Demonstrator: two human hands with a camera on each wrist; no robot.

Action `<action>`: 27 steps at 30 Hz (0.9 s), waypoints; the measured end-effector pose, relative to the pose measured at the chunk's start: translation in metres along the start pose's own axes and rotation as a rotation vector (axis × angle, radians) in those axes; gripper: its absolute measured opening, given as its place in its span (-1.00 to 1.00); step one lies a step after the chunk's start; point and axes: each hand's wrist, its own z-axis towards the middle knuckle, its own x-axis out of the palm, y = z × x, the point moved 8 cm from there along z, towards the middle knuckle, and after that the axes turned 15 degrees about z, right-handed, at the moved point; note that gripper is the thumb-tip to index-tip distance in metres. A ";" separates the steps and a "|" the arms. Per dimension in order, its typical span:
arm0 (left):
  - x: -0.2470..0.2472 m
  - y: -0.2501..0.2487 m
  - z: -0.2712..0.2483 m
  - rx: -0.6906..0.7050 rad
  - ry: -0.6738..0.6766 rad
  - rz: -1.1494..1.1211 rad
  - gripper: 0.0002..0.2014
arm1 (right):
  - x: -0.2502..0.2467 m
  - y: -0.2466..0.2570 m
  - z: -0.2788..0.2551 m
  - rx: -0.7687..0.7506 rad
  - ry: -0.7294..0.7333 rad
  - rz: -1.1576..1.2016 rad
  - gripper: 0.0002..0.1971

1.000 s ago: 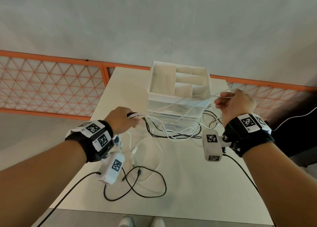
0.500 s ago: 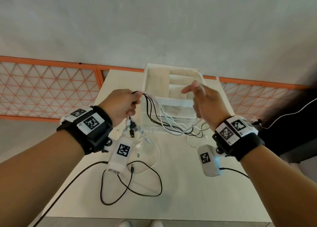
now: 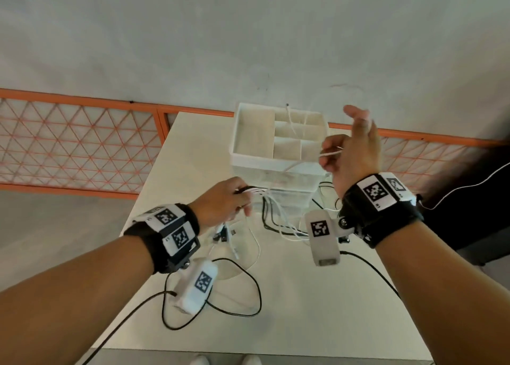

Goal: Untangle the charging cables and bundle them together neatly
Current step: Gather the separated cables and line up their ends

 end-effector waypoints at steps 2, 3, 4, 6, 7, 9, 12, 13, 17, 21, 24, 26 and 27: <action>-0.019 0.018 -0.001 -0.046 -0.104 0.096 -0.93 | -0.030 -0.003 0.009 -0.019 -0.158 0.010 -0.60; -0.029 0.024 -0.001 -0.060 -0.146 0.167 -0.91 | -0.043 -0.006 0.011 -0.025 -0.225 0.004 -0.60; -0.037 0.027 -0.002 -0.070 -0.179 0.245 -0.88 | -0.056 -0.012 0.014 -0.022 -0.282 0.000 -0.61; -0.049 0.030 -0.003 -0.104 -0.222 0.359 -0.83 | -0.076 -0.024 0.017 -0.001 -0.363 -0.019 -0.64; -0.054 0.029 -0.004 -0.121 -0.236 0.365 -0.82 | -0.083 -0.029 0.018 0.007 -0.389 -0.034 -0.64; -0.059 0.022 -0.004 -0.137 -0.248 0.247 -0.83 | -0.097 -0.039 0.024 0.012 -0.427 -0.068 -0.66; -0.069 0.003 -0.007 -0.122 -0.267 0.007 -0.88 | -0.135 -0.063 0.039 0.087 -0.535 -0.074 -0.61; -0.074 -0.005 -0.009 -0.104 -0.279 -0.030 -0.89 | -0.150 -0.074 0.049 0.136 -0.563 -0.048 -0.53; -0.087 -0.022 -0.010 -0.039 -0.317 -0.076 -0.87 | -0.190 -0.099 0.069 0.356 -0.575 -0.285 -0.44; -0.084 -0.026 -0.006 -0.017 -0.350 0.016 -0.84 | -0.151 -0.077 0.029 0.396 -0.379 -0.952 -0.20; -0.072 -0.034 -0.005 0.007 -0.366 0.155 -0.82 | -0.097 -0.046 0.005 0.058 -0.233 -1.062 -0.21; -0.060 -0.044 -0.004 0.047 -0.354 0.212 -0.83 | -0.045 -0.030 -0.008 -0.190 0.034 -0.949 -0.41; -0.055 -0.050 -0.003 0.065 -0.353 0.219 -0.83 | -0.018 -0.031 -0.017 -0.221 0.225 -0.874 -0.54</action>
